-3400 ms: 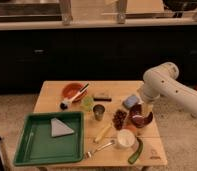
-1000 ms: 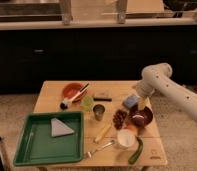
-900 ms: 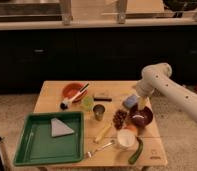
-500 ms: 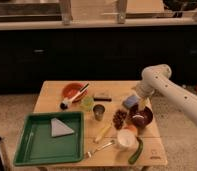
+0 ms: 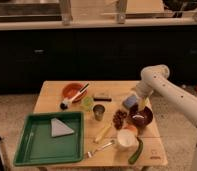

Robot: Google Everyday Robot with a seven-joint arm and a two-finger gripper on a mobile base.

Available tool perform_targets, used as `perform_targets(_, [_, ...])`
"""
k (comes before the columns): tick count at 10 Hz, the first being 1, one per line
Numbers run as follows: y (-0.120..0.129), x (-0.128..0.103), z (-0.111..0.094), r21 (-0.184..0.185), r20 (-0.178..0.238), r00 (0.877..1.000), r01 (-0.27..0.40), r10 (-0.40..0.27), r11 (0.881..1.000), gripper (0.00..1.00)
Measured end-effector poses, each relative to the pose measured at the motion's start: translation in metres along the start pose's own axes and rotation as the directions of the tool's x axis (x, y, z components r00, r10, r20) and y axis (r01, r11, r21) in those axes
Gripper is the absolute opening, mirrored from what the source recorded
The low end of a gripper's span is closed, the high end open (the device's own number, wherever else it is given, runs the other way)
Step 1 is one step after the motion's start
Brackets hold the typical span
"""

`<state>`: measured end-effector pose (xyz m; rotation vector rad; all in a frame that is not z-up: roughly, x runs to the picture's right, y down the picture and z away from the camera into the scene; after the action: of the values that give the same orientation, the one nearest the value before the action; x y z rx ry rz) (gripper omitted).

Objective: Place sponge in metal cup

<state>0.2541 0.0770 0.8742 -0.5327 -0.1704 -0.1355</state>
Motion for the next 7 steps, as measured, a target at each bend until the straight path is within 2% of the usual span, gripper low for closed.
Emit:
perform_targets(2, [0.003, 0.005, 0.003, 0.001, -0.009, 1.0, 0.007, -0.007, 1.0, 0.8])
perform_targets(7, [-0.015, 0.011, -0.008, 0.0, -0.06, 0.993, 0.097, -0.097, 0.995, 0.8])
